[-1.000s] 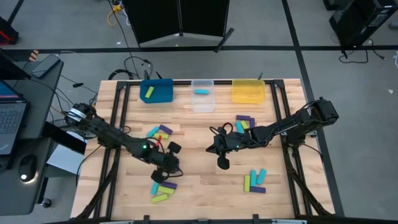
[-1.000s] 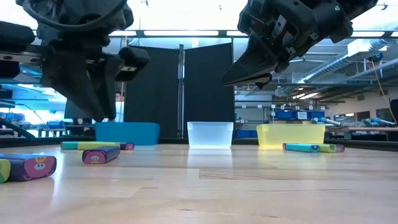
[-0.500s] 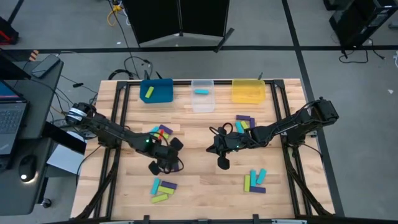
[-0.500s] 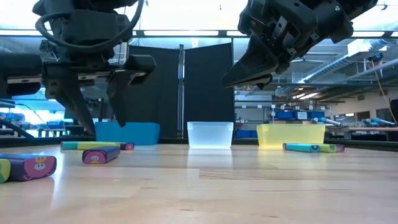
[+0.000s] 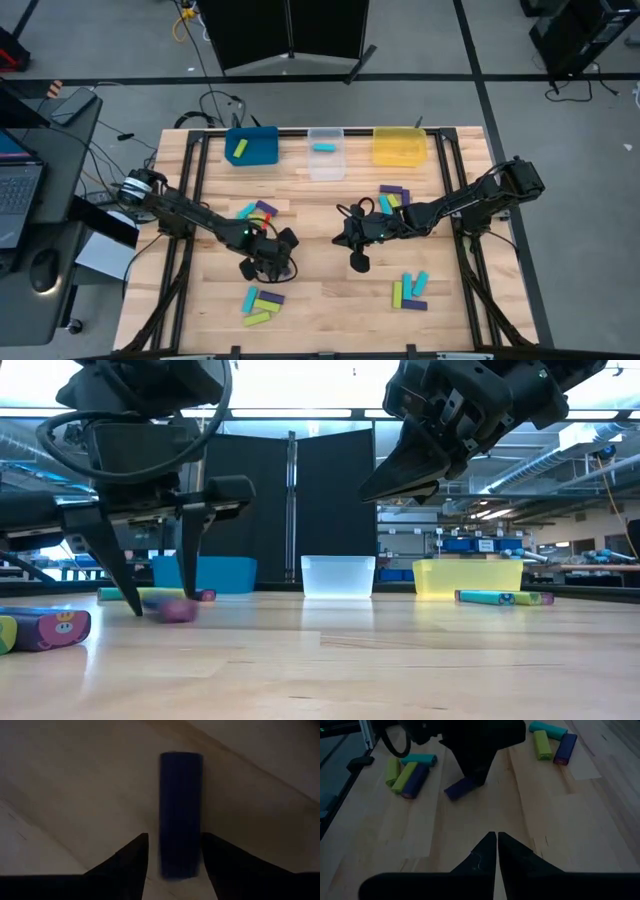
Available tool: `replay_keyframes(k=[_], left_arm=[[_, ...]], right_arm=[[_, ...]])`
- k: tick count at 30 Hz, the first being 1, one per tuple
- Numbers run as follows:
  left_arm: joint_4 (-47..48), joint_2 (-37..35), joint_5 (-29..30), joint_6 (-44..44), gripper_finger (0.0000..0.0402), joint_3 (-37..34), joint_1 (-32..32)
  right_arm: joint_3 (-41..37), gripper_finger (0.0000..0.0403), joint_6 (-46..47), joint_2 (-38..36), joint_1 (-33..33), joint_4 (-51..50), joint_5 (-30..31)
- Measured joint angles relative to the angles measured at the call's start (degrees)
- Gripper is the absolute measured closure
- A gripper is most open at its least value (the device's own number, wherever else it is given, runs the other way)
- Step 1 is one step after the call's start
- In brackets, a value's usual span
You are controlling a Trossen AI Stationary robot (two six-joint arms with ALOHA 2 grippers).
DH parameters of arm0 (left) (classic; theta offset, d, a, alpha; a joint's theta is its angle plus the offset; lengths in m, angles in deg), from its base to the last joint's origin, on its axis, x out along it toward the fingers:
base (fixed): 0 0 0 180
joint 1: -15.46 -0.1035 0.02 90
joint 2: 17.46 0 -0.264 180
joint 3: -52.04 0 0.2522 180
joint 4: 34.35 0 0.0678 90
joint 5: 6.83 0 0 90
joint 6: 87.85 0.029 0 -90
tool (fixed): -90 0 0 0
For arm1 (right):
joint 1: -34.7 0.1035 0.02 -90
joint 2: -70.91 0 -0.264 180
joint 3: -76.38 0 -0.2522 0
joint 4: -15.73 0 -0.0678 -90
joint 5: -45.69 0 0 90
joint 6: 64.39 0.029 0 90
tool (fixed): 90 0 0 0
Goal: Sort blocks
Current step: Put the violet block into the yellow bin
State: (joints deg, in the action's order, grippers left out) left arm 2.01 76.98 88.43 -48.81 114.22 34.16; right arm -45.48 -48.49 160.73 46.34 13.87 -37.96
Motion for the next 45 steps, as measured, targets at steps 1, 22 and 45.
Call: replay_keyframes(k=[1,22,45], left_arm=[[-0.1,0.3,0.2,0.0,0.0209,0.1,0.0],[-1.8,0.9,-5.1,-34.6,0.0265,0.0,-2.4],[-3.2,0.9,-5.1,-39.5,0.0277,-0.2,-2.7]], right_arm=[[0.0,0.0373,0.0,0.0,0.0,0.0,0.0],[0.0,0.0373,-0.7,0.0,0.0,0.0,0.0],[0.0,0.0352,-1.0,0.0,0.0,0.0,0.0]])
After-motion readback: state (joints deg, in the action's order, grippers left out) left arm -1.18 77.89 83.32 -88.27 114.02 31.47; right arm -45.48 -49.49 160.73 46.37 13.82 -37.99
